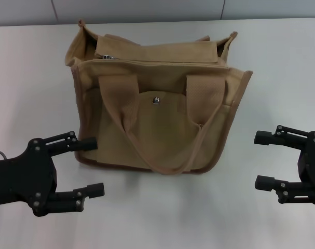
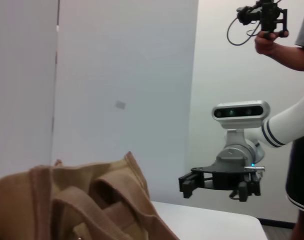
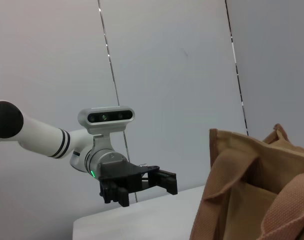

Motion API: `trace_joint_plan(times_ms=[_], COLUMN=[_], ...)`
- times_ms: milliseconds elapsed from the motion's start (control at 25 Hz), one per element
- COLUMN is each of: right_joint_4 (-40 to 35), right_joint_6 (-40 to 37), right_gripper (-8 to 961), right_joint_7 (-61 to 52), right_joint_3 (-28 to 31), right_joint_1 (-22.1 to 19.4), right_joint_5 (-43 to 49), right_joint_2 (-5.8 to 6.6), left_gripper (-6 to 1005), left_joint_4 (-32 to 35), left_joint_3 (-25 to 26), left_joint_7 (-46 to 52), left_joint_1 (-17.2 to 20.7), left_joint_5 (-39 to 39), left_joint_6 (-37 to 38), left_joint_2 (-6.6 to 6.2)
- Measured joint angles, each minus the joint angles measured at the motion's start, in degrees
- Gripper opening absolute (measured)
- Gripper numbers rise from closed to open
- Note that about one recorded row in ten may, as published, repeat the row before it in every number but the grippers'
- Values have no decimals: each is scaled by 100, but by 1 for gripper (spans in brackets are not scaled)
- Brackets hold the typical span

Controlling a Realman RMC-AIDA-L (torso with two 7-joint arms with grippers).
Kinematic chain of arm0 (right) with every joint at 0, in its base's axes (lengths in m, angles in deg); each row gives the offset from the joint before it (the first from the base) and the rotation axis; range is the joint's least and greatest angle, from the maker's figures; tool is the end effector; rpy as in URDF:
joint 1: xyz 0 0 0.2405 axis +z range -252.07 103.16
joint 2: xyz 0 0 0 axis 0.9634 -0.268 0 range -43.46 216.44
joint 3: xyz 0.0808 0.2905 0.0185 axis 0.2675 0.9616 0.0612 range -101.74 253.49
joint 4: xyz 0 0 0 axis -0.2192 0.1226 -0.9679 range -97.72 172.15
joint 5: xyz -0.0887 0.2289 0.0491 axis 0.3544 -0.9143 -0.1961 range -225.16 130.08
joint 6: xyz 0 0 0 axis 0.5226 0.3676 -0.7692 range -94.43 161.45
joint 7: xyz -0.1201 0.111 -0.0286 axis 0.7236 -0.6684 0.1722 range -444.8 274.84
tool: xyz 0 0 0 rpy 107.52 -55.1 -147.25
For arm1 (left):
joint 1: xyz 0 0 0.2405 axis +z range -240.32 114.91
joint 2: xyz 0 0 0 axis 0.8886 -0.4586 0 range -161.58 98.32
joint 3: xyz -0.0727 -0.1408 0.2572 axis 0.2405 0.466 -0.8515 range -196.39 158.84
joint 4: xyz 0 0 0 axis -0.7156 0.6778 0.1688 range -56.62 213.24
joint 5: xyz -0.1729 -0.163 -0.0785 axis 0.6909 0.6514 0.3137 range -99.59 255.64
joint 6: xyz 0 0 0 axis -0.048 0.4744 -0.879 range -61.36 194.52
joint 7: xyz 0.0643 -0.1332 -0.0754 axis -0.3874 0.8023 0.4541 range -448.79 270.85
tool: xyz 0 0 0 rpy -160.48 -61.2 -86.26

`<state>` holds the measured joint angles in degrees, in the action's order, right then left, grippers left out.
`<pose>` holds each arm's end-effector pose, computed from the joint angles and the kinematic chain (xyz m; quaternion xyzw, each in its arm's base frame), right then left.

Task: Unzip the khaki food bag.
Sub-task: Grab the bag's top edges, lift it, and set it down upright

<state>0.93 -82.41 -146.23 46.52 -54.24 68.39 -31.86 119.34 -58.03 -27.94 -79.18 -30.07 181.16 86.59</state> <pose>0.3415 0.2779 -0.0070 -0.9245 0.1105 0.3576 0.0724 -0.3384 0.2712 -0.0045 -0.9328 -0.0790 -0.3438 0.0733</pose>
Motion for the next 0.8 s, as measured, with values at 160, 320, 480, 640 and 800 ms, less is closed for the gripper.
trace_joint_plan(times_ms=[160,320,480,640,800], right_joint_4=[10,20,19,27,66], right_joint_6=[0,0,64,81,121], right_gripper=[833,833,833,832,832], right_joint_7=[0,-2,-4,-5,5], right_joint_3=[10,2,-2,0,-1], right_joint_1=[5,8,18,18,23], right_joint_5=[0,0,0,0,-11], right_joint_2=[0,-11,-58,-64,-66], left_gripper=[814,813,810,807,804], left_joint_4=[0,1,-2,-95,-490], left_joint_3=[88,106,169,809,1441], left_joint_7=[0,-1,-21,-247,-484], left_joint_1=[23,39,56,160,177], left_joint_5=[0,0,6,52,42], left_joint_6=[1,0,10,-23,-463], left_joint_2=[0,0,1,10,-2])
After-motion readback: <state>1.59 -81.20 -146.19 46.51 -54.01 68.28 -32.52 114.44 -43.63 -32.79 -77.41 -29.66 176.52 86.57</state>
